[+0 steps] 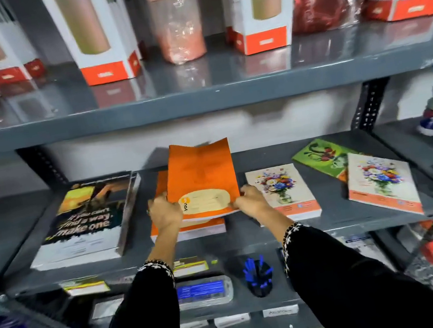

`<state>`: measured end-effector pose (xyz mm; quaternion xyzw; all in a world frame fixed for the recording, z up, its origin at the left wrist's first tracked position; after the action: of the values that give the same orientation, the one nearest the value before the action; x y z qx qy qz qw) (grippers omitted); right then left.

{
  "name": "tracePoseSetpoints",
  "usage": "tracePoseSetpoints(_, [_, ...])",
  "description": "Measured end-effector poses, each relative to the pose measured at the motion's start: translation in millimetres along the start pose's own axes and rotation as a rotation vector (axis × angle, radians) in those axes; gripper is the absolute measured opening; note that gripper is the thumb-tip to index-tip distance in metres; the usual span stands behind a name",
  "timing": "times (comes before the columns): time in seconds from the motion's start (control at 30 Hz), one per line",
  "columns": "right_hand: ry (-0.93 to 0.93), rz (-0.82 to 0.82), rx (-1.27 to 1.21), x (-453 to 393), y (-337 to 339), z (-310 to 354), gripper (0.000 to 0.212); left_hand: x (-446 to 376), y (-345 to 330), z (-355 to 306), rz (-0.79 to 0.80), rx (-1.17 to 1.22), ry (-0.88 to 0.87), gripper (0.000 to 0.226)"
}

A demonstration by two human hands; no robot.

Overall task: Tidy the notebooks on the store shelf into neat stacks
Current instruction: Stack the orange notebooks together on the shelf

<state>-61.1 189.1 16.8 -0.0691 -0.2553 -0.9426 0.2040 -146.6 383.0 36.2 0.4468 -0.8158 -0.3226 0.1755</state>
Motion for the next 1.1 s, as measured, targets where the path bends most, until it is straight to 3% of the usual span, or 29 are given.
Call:
tracePoseSetpoints(0.23, [0.03, 0.003, 0.171, -5.8, -52.2, 10.1, 0.044, -23.0, 18.1, 43.7, 0.021, -0.01, 0.031, 0.026])
tracePoseSetpoints(0.43, [0.041, -0.045, 0.274, -10.3, -50.2, 2.8, 0.051, -26.0, 10.0, 55.0, 0.085, -0.041, 0.09, 0.024])
tracePoseSetpoints(0.57, [0.02, -0.057, 0.239, -14.4, -39.7, 0.3, 0.062, -17.7, 20.2, 42.4, 0.019, -0.099, 0.103, 0.033])
tracePoseSetpoints(0.73, [0.042, -0.237, 0.137, -15.8, 0.9, -10.2, 0.047, 3.7, 2.6, 19.2, -0.045, -0.125, -0.038, 0.044])
tracePoseSetpoints(0.87, [-0.01, -0.345, 0.063, -14.0, 57.3, -36.6, 0.037, 35.1, -41.2, -23.6, 0.009, -0.097, -0.115, 0.051])
tracePoseSetpoints(1.1, [-0.103, -0.465, 0.069, 1.9, 175.1, -100.7, 0.036, 114.0, -136.2, -106.5, 0.152, -0.061, -0.271, 0.048])
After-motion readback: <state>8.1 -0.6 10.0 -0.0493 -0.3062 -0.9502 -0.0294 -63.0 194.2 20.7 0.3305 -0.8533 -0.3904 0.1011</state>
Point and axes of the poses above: each hand's wrist, its own x-axis away from the middle knuckle, its own y-axis out of the back of the hand, z = x × y, the point moved 4 cm from there along -x, towards the middle knuckle, and after that the axes turned 3 degrees about y, right-handed, at the moved point
